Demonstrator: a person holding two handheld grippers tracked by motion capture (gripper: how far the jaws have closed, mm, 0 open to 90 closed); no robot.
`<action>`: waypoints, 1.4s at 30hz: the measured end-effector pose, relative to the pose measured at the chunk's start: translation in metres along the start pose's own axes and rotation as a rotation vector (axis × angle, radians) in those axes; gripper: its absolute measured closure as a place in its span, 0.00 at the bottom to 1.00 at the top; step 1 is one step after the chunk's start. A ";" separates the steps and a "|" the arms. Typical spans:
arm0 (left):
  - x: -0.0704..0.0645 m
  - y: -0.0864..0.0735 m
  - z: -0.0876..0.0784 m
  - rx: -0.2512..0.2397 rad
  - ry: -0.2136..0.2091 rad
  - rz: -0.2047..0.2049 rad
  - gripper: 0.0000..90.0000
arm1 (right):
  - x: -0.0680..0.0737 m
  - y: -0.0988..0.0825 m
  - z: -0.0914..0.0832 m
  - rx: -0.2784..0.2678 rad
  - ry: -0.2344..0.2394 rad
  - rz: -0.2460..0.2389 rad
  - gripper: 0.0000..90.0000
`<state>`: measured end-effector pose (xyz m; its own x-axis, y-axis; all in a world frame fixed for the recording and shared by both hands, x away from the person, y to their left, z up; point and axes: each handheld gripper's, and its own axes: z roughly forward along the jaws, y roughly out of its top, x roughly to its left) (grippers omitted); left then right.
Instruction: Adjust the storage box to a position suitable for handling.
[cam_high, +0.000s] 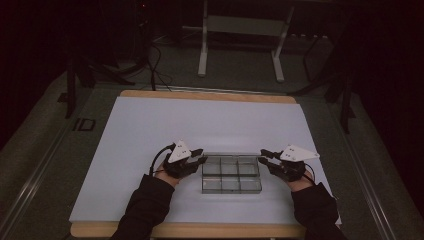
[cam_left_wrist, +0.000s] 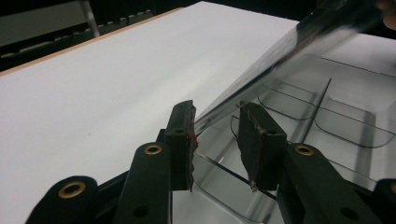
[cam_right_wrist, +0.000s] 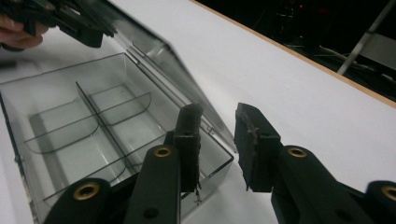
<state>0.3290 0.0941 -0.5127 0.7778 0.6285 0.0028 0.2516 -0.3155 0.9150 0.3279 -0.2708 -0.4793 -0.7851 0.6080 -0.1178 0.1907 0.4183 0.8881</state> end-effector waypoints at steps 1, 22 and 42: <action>0.000 0.000 0.001 -0.002 0.001 -0.005 0.75 | 0.000 0.001 0.000 -0.002 0.000 0.005 0.80; 0.004 0.004 0.015 -0.026 0.067 -0.057 0.86 | -0.012 0.017 0.011 -0.036 -0.042 0.059 0.85; 0.009 0.002 0.022 -0.051 0.091 -0.118 0.88 | -0.013 0.013 0.034 0.006 -0.140 0.101 0.82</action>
<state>0.3496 0.0837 -0.5198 0.6883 0.7219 -0.0717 0.3073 -0.2007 0.9302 0.3605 -0.2504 -0.4809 -0.6722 0.7350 -0.0893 0.2681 0.3540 0.8960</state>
